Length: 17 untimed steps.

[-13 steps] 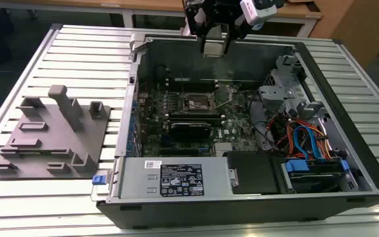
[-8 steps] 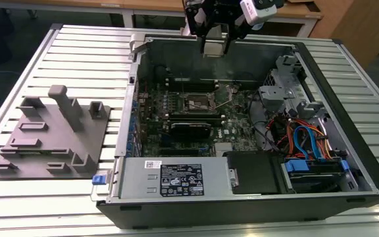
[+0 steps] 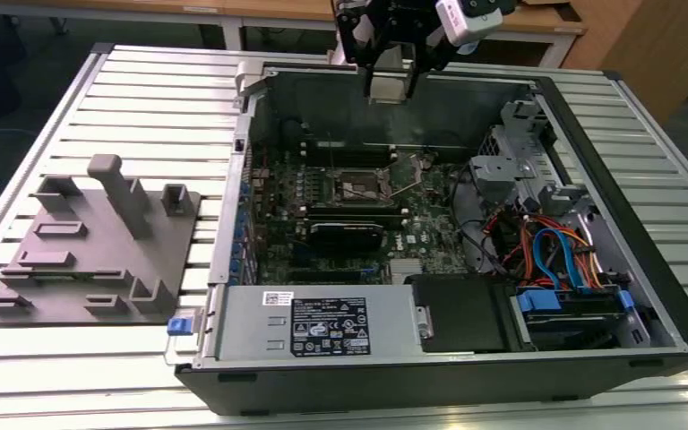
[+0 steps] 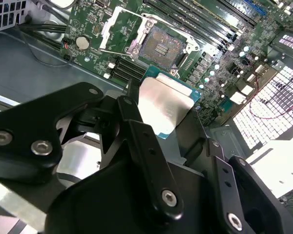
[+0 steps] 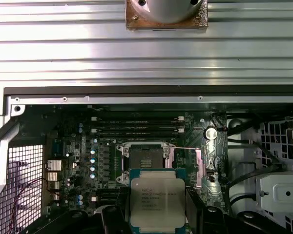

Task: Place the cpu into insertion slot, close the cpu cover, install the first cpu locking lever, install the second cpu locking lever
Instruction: 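Place the cpu into insertion slot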

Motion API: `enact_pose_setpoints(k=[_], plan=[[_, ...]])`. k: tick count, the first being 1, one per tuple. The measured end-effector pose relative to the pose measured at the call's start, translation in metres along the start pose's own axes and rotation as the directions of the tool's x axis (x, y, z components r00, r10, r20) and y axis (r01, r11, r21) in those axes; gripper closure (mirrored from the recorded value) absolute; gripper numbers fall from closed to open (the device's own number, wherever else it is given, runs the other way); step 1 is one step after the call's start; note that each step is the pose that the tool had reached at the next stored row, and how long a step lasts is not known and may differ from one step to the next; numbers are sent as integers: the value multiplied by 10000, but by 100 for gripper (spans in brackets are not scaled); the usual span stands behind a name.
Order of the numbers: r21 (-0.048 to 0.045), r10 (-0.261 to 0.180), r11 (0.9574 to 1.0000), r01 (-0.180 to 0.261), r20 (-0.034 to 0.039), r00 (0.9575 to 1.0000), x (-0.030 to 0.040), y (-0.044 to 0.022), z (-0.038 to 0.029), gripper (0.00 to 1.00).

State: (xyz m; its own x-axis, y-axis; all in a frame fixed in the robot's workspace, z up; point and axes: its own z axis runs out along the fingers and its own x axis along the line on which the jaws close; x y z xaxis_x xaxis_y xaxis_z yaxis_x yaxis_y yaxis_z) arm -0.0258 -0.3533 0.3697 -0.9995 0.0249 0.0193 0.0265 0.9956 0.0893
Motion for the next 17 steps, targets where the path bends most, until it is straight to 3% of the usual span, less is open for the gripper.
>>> enact_pose_setpoints(k=[5,10,17], plan=[[8,345,9994,-345,32,9994,0,-1,2,46],[-2,1067,9943,-1067,95,9943,0,-1,5,46],[-5,1112,9938,-1112,100,9937,0,-1,5,46]])
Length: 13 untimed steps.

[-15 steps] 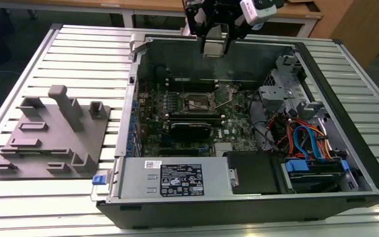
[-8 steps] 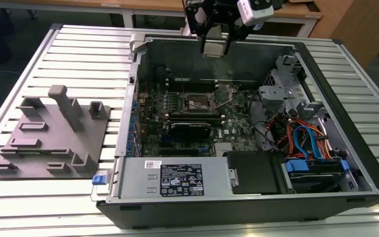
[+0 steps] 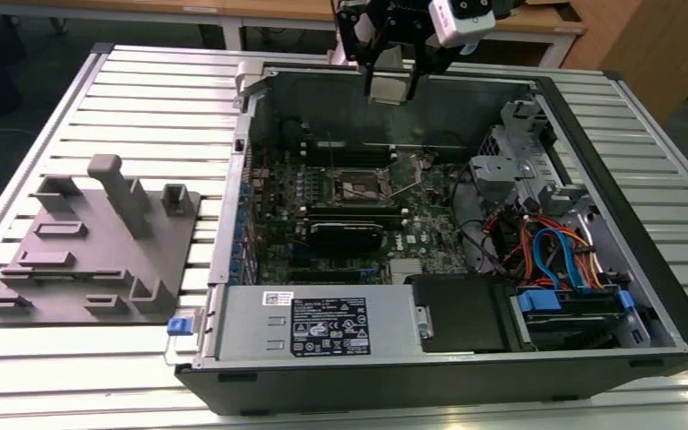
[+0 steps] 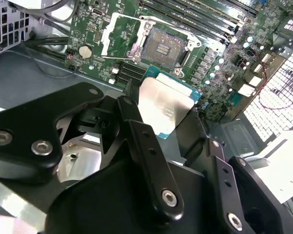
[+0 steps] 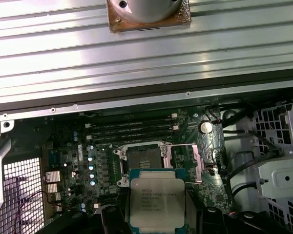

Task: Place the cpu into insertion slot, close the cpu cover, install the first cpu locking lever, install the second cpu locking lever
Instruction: 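Place the cpu into insertion slot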

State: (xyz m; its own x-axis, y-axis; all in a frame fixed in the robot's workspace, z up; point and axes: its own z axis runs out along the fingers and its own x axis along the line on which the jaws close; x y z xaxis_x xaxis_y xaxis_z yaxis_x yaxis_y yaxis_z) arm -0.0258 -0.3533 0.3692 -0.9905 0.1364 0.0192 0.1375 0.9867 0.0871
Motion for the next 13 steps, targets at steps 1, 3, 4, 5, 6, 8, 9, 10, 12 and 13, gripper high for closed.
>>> enact_pose_setpoints(k=[1,3,4,5,6,8,9,10,12,13], plan=[[0,0,10000,0,0,10000,0,0,0,46],[0,0,10000,0,0,10000,0,0,0,46],[0,1,10000,-1,0,10000,0,0,0,46],[0,1,10000,-1,0,10000,0,0,0,46],[0,1,10000,-1,0,10000,0,0,0,46],[1,7,10000,-7,1,10000,0,0,0,46],[2,36,10000,-36,3,10000,0,0,0,46],[1,88,10000,-88,8,10000,0,0,0,46],[-2,239,9997,-239,21,9997,0,0,2,46],[-4,336,9994,-336,30,9994,0,0,4,46]])
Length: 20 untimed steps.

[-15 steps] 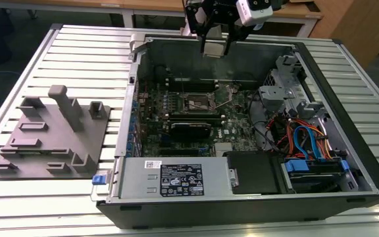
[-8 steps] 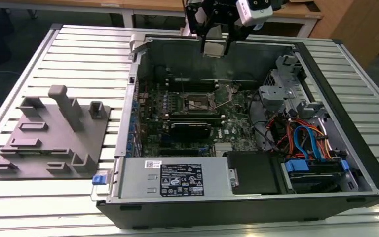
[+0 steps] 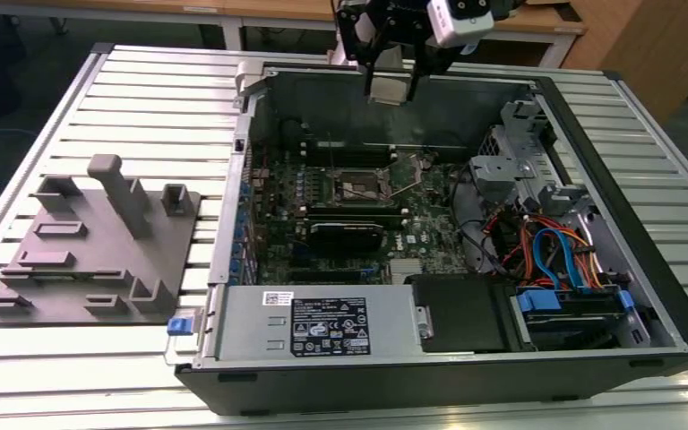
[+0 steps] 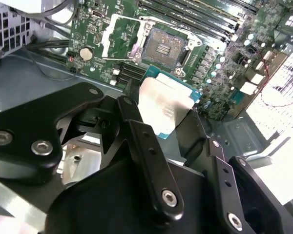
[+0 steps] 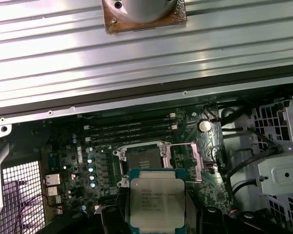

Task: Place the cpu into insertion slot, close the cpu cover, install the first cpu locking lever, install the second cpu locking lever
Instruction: 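Place the cpu into insertion slot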

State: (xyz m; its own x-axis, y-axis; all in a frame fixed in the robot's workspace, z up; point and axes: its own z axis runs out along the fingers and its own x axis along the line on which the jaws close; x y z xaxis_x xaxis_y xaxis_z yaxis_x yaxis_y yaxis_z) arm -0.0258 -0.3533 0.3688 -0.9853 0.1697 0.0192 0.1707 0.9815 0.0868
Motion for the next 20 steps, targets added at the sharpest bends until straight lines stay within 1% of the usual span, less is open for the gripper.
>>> enact_pose_setpoints(k=[3,6,7,20], plan=[[-9,460,9989,-460,40,9989,0,-1,4,46],[-19,895,9960,-894,78,9960,0,-1,7,46],[-22,957,9954,-957,82,9954,0,-1,7,46],[-22,981,9952,-981,85,9951,0,-1,7,46]])
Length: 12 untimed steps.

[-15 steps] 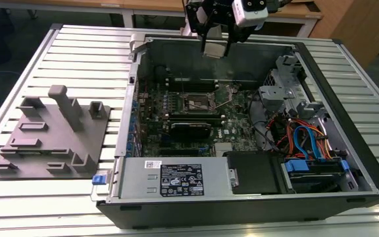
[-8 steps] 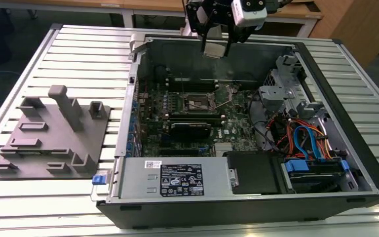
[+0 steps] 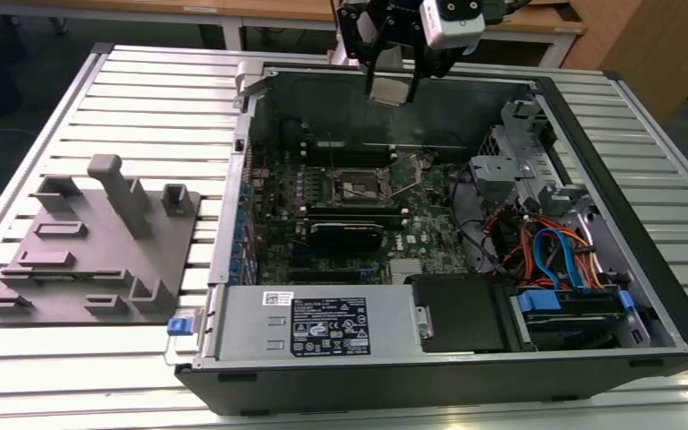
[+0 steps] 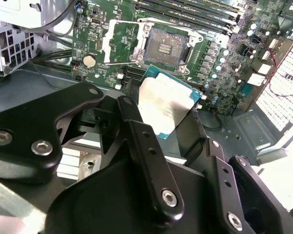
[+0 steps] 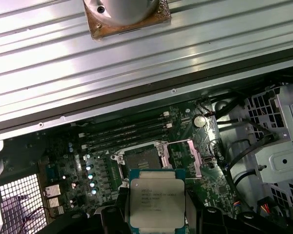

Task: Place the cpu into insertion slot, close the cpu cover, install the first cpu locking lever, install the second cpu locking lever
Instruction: 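Place the cpu into insertion slot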

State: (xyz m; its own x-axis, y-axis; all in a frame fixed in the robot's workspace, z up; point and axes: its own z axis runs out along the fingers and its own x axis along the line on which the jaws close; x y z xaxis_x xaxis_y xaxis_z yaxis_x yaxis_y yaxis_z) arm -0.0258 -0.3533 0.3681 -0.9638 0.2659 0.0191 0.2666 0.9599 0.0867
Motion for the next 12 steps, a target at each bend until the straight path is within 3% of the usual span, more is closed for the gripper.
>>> enact_pose_setpoints(k=[3,6,9,12], plan=[[-2,63,10000,-63,6,10000,0,0,1,46],[-11,478,9989,-478,42,9988,0,0,2,46],[-22,1014,9948,-1014,88,9948,0,-1,2,46],[-39,1543,9880,-1543,133,9879,0,-1,6,46]])
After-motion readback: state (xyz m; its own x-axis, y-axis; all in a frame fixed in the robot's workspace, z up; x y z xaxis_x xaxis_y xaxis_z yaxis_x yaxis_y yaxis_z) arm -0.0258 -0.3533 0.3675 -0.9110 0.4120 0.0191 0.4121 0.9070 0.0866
